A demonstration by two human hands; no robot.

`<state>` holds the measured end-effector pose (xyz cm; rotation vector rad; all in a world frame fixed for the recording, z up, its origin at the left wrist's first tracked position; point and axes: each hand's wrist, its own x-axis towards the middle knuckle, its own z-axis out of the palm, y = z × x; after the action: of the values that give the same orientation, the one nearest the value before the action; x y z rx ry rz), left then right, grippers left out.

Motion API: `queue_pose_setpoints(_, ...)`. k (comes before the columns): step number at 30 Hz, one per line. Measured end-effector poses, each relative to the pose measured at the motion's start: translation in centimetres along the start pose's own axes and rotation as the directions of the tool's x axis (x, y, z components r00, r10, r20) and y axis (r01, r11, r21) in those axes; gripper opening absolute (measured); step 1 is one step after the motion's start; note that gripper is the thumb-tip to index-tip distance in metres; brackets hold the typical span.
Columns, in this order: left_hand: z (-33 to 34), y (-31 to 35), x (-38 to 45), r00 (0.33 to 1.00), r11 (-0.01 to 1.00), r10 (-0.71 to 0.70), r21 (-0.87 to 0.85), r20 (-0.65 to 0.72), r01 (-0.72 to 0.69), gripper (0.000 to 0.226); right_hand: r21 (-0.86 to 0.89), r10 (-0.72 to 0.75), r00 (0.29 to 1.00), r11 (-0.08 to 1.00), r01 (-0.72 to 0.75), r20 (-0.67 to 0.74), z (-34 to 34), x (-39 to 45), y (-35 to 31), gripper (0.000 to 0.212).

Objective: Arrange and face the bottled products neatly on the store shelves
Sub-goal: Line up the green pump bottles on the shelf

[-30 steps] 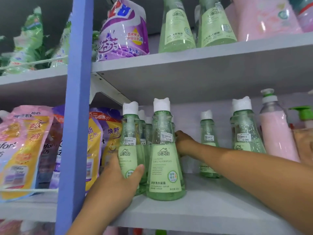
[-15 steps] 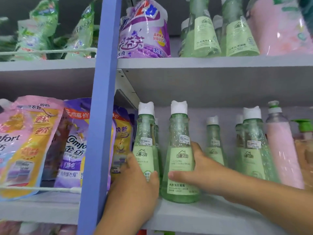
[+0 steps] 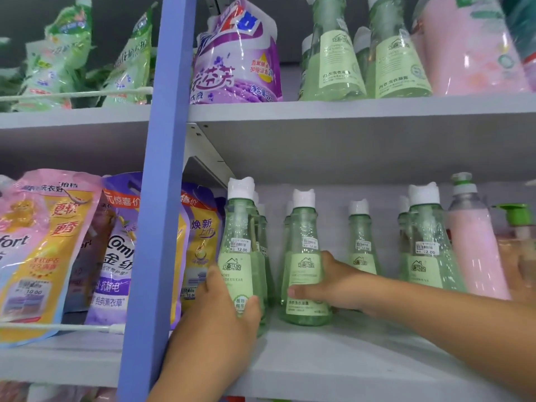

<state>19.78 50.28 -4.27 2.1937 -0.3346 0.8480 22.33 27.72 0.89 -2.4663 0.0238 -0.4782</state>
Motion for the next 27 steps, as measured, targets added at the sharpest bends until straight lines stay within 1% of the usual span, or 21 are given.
queue_pose_setpoints(2, -0.2, 0.1, 0.0, 1.0, 1.0, -0.016, -0.005, -0.002, 0.016, 0.072, -0.011, -0.018, 1.0, 1.0, 0.019, 0.01, 0.2, 0.7, 0.0, 0.101)
queue_pose_setpoints(3, -0.3, 0.3, 0.0, 1.0, 1.0, -0.023, -0.001, -0.001, 0.023, 0.07, 0.014, -0.034, 0.999, 0.999, 0.034, 0.025, 0.3, 0.8, -0.2, 0.098)
queue_pose_setpoints(5, -0.4, 0.5, -0.2, 1.0, 1.0, -0.029, 0.002, 0.002, 0.029, 0.059, 0.059, -0.071, 0.996, 0.996, 0.068, 0.049, 0.6, 0.8, -0.6, 0.087)
queue_pose_setpoints(8, -0.5, 0.6, -0.2, 1.0, 1.0, -0.021, -0.009, 0.0, 0.021, 0.04, 0.068, -0.096, 0.995, 0.993, 0.094, 0.023, 1.3, 1.1, -0.6, 0.079)
queue_pose_setpoints(9, -0.5, 0.6, -0.2, 1.0, 1.0, -0.017, -0.016, 0.0, 0.017, 0.038, 0.068, -0.098, 0.995, 0.993, 0.096, 0.013, 1.6, 1.4, -0.4, 0.075)
queue_pose_setpoints(11, -0.5, 0.6, -0.3, 1.0, 1.0, -0.013, -0.023, 0.003, 0.013, 0.037, 0.086, -0.107, 0.993, 0.991, 0.103, 0.041, 1.6, 1.8, -0.3, 0.063)
queue_pose_setpoints(12, -0.5, 0.6, -0.3, 1.0, 1.0, -0.013, -0.025, 0.003, 0.013, 0.037, 0.092, -0.114, 0.992, 0.99, 0.109, 0.048, 1.6, 2.0, -0.2, 0.061)
queue_pose_setpoints(15, -0.4, 0.5, -0.2, 1.0, 1.0, -0.014, -0.026, -0.006, 0.014, 0.036, 0.094, -0.111, 0.993, 0.99, 0.107, 0.035, 1.7, 1.7, -0.5, 0.063)
queue_pose_setpoints(17, -0.3, 0.5, -0.2, 1.0, 1.0, -0.02, -0.025, -0.009, 0.02, 0.035, 0.046, -0.11, 0.993, 0.993, 0.108, 0.045, 1.7, 1.3, -0.6, 0.059)
queue_pose_setpoints(18, -0.3, 0.5, -0.2, 1.0, 0.999, -0.025, -0.027, -0.011, 0.024, 0.035, 0.015, -0.101, 0.993, 0.995, 0.1, 0.065, 1.2, 1.1, -0.7, 0.062)
queue_pose_setpoints(19, -0.3, 0.6, -0.2, 1.0, 0.999, -0.027, -0.033, -0.015, 0.027, 0.035, 0.004, -0.08, 0.995, 0.997, 0.08, 0.061, 0.5, 1.0, -0.8, 0.073)
queue_pose_setpoints(20, -0.3, 0.6, -0.2, 0.999, 0.999, -0.029, -0.038, -0.014, 0.029, 0.035, 0.026, -0.054, 0.998, 0.998, 0.055, -0.026, -0.6, 1.0, -0.9, 0.088)
queue_pose_setpoints(21, -0.3, 0.6, -0.2, 0.999, 0.999, -0.031, -0.043, -0.012, 0.031, 0.035, 0.077, -0.024, 0.982, 0.996, 0.039, -0.189, -2.0, 1.2, -0.9, 0.092)
queue_pose_setpoints(22, -0.3, 0.6, -0.2, 0.999, 0.998, -0.035, -0.047, -0.01, 0.034, 0.034, 0.127, -0.01, 0.918, 0.99, 0.066, -0.397, -3.5, 1.5, -0.8, 0.086)
queue_pose_setpoints(23, -0.3, 0.6, -0.2, 0.999, 0.998, -0.037, -0.053, -0.01, 0.036, 0.034, 0.138, 0.008, 0.816, 0.987, 0.087, -0.578, -5.0, 1.7, -0.7, 0.075)
queue_pose_setpoints(24, -0.3, 0.6, -0.2, 0.999, 0.998, -0.037, -0.057, -0.012, 0.037, 0.033, 0.137, 0.05, 0.735, 0.989, 0.059, -0.676, -6.2, 2.2, -0.3, 0.068)
queue_pose_setpoints(25, -0.3, 0.6, -0.2, 0.999, 0.998, -0.037, -0.059, -0.014, 0.036, 0.032, 0.163, 0.123, 0.713, 0.987, -0.013, -0.69, -7.2, 2.8, 0.1, 0.067)
queue_pose_setpoints(26, -0.3, 0.7, -0.2, 0.999, 0.998, -0.037, -0.06, -0.016, 0.036, 0.032, 0.209, 0.226, 0.739, 0.971, -0.117, -0.634, -7.6, 3.5, 0.7, 0.069)
queue_pose_setpoints(27, -0.3, 0.7, -0.2, 0.999, 0.998, -0.036, -0.06, -0.019, 0.035, 0.033, 0.246, 0.32, 0.775, 0.945, -0.217, -0.545, -7.5, 4.2, 1.6, 0.074)
